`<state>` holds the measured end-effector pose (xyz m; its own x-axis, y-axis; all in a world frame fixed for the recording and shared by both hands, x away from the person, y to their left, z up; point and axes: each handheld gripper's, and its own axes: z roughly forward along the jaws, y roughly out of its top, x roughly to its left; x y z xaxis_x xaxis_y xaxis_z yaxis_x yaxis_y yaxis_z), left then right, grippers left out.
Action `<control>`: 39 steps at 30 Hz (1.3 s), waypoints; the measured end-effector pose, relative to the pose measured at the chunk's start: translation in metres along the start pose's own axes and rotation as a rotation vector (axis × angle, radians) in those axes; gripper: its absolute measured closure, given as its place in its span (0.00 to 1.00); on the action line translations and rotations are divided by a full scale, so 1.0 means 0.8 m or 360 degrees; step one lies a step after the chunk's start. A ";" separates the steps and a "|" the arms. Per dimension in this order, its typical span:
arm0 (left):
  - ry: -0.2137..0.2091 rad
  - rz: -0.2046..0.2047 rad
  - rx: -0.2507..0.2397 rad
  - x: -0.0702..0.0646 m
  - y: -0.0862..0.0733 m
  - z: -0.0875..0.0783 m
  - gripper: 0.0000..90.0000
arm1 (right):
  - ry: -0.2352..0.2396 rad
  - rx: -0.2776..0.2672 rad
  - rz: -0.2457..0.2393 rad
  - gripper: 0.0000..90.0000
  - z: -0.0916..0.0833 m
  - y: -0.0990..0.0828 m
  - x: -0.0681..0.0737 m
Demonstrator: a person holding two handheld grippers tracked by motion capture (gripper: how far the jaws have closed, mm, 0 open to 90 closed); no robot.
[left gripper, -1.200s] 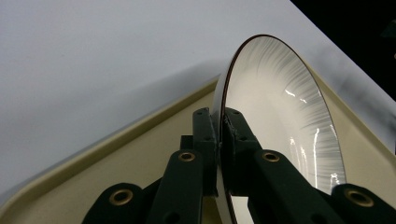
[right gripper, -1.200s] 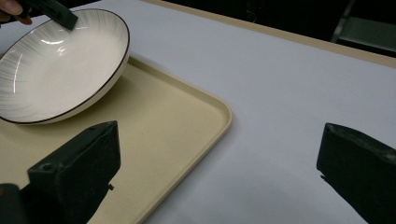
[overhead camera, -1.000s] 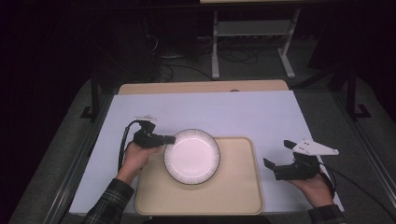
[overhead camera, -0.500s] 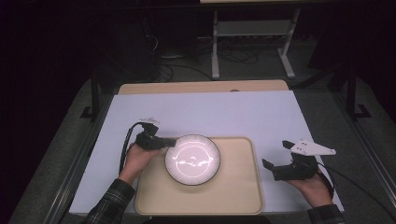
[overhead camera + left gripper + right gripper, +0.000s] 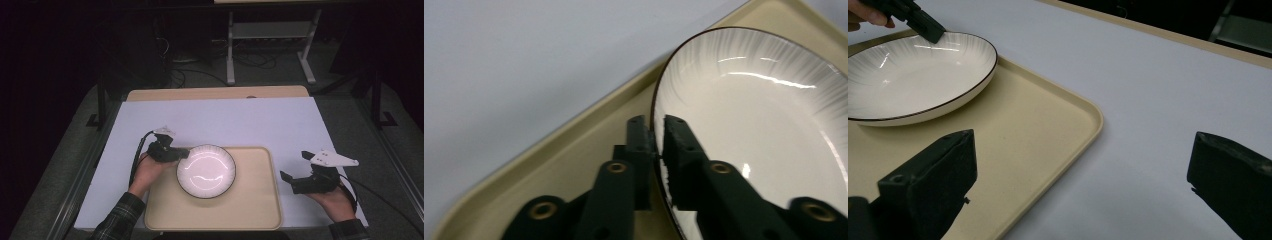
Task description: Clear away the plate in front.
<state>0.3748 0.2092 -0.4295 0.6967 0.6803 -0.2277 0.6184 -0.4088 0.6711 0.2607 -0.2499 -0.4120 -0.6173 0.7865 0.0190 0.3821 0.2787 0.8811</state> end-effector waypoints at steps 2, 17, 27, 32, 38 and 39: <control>0.0010 0.0015 -0.0015 0.001 0.001 -0.001 0.77 | 0.0001 0.0000 0.0001 0.00 0.000 0.000 0.000; 0.0068 0.0090 -0.0074 -0.002 0.007 -0.013 0.05 | 0.0002 0.0003 -0.0001 0.00 0.000 0.000 -0.001; 0.0073 0.0120 -0.0184 -0.005 0.002 -0.041 0.00 | 0.0002 0.0000 0.0002 0.00 0.000 0.000 -0.001; 0.0120 0.0123 -0.0214 -0.005 -0.008 -0.061 0.00 | 0.0002 0.0002 0.0005 0.00 0.000 0.000 -0.001; 0.0155 0.0135 -0.0266 -0.004 -0.023 -0.083 0.00 | 0.0003 0.0010 0.0004 0.00 0.000 -0.001 -0.001; 0.0155 0.0135 -0.0266 -0.004 -0.023 -0.083 0.00 | 0.0003 0.0010 0.0004 0.00 0.000 -0.001 -0.001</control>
<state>0.3368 0.2548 -0.3947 0.7001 0.7068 -0.1014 0.4844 -0.3659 0.7946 0.2609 -0.2505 -0.4127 -0.6178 0.7860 0.0223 0.3881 0.2802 0.8780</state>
